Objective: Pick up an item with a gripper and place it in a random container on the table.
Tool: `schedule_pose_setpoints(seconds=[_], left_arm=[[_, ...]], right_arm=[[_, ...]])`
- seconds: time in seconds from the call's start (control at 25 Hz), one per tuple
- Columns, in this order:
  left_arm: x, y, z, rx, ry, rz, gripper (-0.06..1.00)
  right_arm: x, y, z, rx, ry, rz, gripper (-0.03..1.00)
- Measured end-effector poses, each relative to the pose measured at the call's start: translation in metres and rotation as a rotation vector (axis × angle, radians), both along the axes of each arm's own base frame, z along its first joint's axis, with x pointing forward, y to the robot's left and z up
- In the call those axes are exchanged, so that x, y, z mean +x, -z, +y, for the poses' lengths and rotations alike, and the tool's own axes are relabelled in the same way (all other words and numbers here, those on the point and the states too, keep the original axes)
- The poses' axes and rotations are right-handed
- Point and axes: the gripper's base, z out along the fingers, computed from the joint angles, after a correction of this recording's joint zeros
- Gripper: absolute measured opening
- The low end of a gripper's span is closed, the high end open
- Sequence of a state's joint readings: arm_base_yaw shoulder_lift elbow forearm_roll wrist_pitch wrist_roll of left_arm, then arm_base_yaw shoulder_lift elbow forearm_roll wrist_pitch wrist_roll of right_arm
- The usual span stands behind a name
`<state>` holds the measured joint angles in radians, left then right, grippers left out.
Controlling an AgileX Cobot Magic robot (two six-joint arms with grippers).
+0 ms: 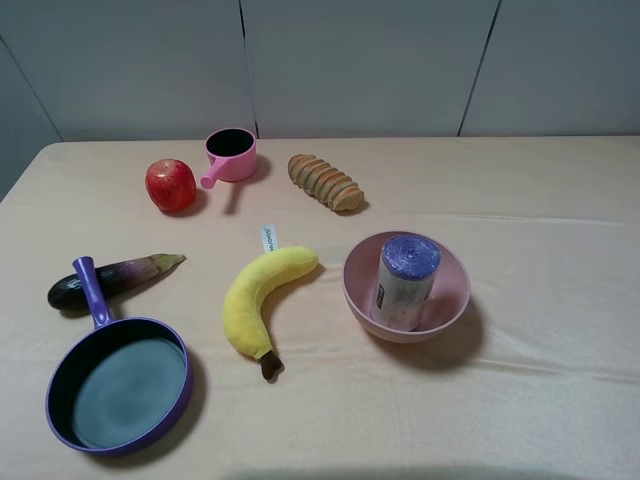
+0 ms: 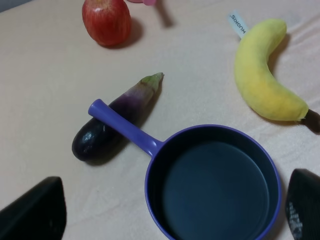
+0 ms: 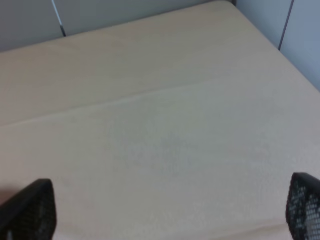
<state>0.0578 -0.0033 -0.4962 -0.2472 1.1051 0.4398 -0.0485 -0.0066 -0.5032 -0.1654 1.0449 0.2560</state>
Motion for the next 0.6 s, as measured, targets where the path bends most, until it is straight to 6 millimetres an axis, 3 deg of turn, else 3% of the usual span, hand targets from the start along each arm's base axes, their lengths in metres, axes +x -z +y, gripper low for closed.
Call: schedule_pose_setpoints(seconds=[0.6], left_arm=[[0.0000, 0.0000, 0.0000, 0.000, 0.000, 0.000, 0.88]], right_arm=[[0.0003, -0.0004, 0.0004, 0.002, -0.005, -0.006, 0.69]])
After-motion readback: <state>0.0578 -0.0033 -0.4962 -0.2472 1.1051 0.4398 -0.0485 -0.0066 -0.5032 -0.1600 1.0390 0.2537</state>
